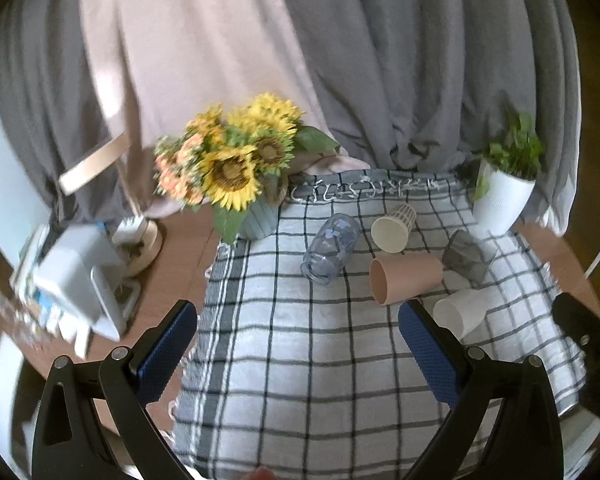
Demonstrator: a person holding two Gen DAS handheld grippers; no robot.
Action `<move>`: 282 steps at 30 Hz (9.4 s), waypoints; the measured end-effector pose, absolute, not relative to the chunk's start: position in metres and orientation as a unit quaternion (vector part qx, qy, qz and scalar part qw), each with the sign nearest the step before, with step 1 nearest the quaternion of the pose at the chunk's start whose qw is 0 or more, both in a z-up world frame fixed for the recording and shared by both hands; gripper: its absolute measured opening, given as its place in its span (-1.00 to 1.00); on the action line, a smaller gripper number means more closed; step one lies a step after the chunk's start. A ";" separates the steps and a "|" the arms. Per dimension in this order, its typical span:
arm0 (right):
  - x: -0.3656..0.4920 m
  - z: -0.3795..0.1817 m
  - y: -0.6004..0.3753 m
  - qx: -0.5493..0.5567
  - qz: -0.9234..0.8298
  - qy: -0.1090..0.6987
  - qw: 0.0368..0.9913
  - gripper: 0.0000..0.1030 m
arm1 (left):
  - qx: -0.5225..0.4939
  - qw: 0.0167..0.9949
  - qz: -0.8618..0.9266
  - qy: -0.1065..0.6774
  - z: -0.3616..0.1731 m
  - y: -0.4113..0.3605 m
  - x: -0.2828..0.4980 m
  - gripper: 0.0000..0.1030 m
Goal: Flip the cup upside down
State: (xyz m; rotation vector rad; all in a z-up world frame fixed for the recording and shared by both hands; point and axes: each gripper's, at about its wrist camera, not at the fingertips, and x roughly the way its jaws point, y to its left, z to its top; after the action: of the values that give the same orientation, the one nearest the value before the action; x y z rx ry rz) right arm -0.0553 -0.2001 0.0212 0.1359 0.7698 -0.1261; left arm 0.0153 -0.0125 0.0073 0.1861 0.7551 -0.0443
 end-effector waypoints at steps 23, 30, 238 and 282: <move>-0.018 -0.079 -0.276 0.385 -0.281 0.361 0.801 0.93 | 0.396 0.690 -0.341 0.500 -0.110 -0.170 0.177 0.96; -0.015 -0.082 -0.281 0.436 -0.341 0.315 0.771 0.93 | 0.444 0.598 -0.376 0.552 -0.143 -0.195 0.197 0.80; -0.092 0.004 -0.192 0.058 -0.053 0.358 0.930 0.91 | 0.042 0.922 -0.035 0.382 -0.007 -0.002 -0.058 0.99; -0.093 0.008 -0.191 0.051 -0.043 0.353 0.933 0.91 | 0.046 0.926 -0.038 0.374 0.002 -0.007 -0.058 0.99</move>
State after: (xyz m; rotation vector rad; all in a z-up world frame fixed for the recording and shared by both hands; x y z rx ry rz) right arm -0.0933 -0.1911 0.0080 0.1048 0.7213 -0.0874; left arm -0.0584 -0.0068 0.0023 0.0947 0.7670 -0.0775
